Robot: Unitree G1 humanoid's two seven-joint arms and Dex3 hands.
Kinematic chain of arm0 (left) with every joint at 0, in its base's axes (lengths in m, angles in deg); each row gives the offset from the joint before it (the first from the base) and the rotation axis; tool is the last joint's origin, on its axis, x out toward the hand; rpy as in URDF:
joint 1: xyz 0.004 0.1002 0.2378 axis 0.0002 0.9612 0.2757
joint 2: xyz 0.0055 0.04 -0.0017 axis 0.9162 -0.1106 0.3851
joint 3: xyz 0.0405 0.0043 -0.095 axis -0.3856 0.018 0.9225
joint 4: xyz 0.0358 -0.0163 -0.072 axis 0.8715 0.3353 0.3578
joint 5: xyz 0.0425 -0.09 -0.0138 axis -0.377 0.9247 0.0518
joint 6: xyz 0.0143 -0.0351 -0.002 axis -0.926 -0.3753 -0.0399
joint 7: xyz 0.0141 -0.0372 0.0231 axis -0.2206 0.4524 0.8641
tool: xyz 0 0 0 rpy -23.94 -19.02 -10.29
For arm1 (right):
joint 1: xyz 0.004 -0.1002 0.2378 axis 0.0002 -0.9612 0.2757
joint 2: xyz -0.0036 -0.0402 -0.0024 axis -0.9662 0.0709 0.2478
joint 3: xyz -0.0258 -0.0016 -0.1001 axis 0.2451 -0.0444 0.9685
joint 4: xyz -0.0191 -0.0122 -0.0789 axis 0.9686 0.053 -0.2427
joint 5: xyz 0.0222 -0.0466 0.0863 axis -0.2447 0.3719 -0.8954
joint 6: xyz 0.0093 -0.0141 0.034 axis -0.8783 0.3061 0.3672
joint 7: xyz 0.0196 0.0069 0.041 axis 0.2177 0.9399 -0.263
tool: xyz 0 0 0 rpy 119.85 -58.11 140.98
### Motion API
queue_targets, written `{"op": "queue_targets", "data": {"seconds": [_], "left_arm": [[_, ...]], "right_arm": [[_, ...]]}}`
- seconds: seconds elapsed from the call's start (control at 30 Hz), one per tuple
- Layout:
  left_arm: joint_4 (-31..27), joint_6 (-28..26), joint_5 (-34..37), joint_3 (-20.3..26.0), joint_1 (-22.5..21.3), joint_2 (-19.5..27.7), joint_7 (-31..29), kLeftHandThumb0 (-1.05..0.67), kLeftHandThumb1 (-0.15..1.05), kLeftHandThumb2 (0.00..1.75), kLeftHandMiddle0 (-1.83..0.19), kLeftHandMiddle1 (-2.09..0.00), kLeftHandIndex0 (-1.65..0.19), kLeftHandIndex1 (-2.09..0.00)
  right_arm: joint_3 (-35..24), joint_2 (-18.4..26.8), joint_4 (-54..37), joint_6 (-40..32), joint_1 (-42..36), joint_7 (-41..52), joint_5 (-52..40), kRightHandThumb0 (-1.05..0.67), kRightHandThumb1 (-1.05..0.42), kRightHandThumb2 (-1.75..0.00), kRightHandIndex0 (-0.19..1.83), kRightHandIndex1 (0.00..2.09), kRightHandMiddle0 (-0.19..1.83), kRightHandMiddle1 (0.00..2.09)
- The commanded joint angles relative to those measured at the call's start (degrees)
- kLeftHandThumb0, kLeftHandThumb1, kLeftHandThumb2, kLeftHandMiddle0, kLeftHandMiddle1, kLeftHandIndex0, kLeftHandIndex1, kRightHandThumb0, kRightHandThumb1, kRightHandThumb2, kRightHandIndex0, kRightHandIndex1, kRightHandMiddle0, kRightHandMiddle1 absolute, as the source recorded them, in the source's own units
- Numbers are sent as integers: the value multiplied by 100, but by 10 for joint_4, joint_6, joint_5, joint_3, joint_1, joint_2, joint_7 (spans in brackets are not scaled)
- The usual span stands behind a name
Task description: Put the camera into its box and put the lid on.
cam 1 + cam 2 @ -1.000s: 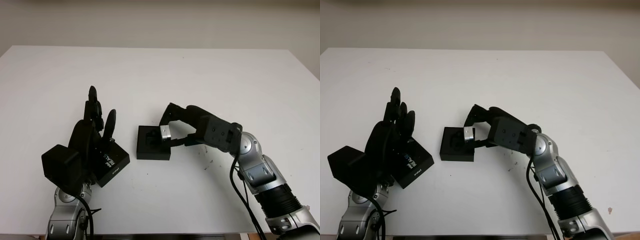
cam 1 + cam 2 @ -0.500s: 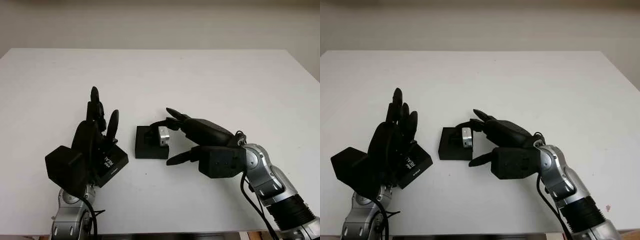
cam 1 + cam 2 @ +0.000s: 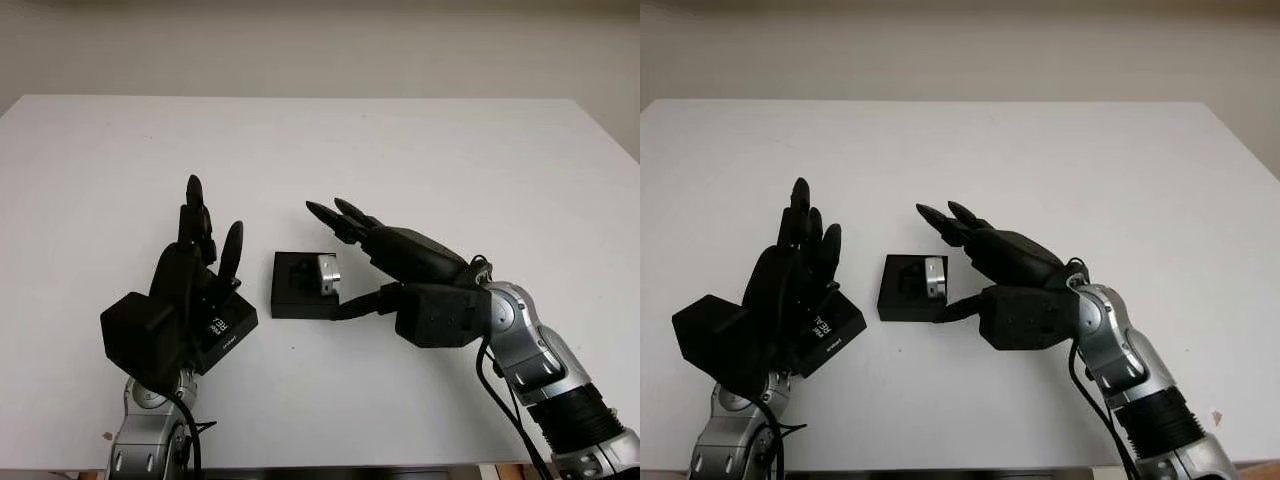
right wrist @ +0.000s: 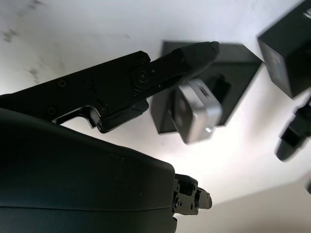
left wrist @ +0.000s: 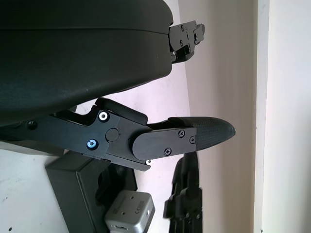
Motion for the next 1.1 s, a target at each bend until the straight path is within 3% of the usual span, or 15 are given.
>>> {"op": "queue_targets", "data": {"seconds": [0.0,0.13,0.27,0.37,0.43,1.07], "left_arm": [[-6,2,0,-2,4,-2,0,-71,105,52,19,-5,19,-5],[-4,5,-4,-3,5,-2,2,-70,105,52,19,-5,19,-5],[-6,5,-3,-3,6,-6,4,-72,105,51,18,-5,18,-5],[-9,3,-4,-3,8,-4,4,-72,105,52,19,-4,19,-4],[-9,1,-4,-3,8,-3,3,-72,105,52,19,-4,19,-3],[1,2,-11,-9,-4,-5,3,-70,105,53,19,-5,19,-4]], "right_arm": [[4,-13,4,3,13,-12,5,-76,-102,-8,-19,0,-17,5],[8,-46,34,-1,30,-46,13,-70,-104,-10,-19,0,-12,8],[5,-59,63,7,42,-72,16,-61,-103,-7,0,10,24,28],[-3,-54,76,14,43,-71,4,-61,-101,-5,11,10,16,64],[-9,-49,78,6,41,-64,-4,-61,-99,-5,13,10,13,73],[-10,-49,85,2,43,-37,-21,-63,-98,-5,16,7,18,51]]}}
